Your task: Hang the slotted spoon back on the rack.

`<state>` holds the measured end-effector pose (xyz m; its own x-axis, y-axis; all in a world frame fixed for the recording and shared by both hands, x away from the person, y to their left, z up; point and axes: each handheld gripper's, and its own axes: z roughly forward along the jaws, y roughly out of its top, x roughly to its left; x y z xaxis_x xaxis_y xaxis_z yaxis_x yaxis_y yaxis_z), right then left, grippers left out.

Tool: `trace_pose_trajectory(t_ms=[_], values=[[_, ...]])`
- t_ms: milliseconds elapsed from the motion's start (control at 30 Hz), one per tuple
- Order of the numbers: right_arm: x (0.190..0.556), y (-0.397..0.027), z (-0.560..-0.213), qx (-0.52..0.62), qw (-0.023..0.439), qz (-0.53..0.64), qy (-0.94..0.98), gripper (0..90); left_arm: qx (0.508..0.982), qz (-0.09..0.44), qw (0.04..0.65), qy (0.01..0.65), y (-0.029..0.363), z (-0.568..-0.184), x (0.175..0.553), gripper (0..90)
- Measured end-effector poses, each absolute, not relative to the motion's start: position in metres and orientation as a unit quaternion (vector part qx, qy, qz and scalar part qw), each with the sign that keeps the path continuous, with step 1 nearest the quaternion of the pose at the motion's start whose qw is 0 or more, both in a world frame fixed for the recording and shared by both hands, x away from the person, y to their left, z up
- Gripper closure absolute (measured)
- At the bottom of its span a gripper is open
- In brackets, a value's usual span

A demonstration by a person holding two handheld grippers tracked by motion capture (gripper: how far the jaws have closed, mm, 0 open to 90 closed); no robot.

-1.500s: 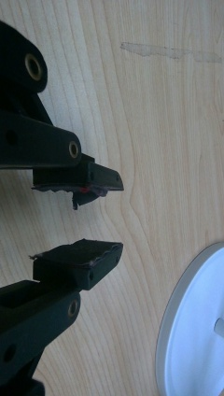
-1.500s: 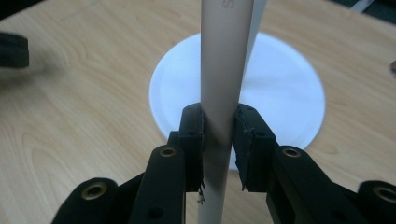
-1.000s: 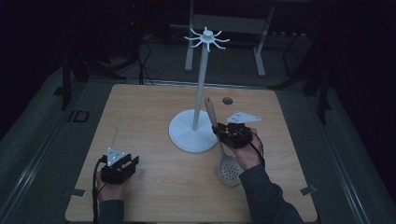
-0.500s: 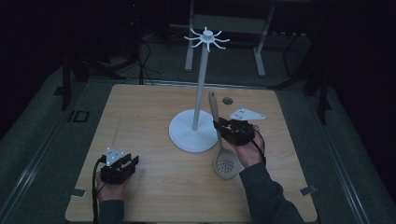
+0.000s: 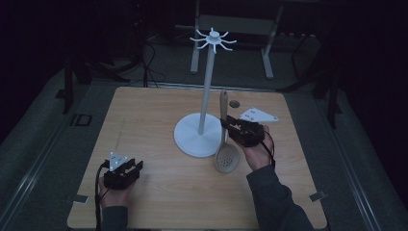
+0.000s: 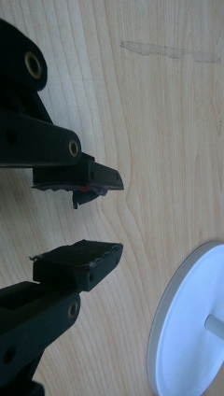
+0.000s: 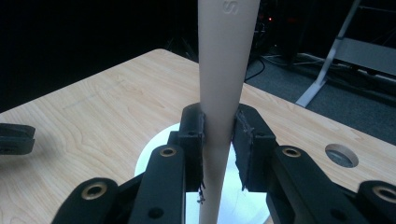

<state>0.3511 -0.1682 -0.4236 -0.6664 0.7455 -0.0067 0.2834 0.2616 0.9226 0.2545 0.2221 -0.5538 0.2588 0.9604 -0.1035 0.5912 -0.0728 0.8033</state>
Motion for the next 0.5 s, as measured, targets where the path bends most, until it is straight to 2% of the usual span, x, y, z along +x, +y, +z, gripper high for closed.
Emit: trace_pose_trajectory(t_ms=[500], values=[[0.3523,-0.1669,-0.4189,0.334,0.245,0.516,0.75,74.3,0.689,0.24,0.389,0.562,0.2237,-0.5531,0.2539,63.4]])
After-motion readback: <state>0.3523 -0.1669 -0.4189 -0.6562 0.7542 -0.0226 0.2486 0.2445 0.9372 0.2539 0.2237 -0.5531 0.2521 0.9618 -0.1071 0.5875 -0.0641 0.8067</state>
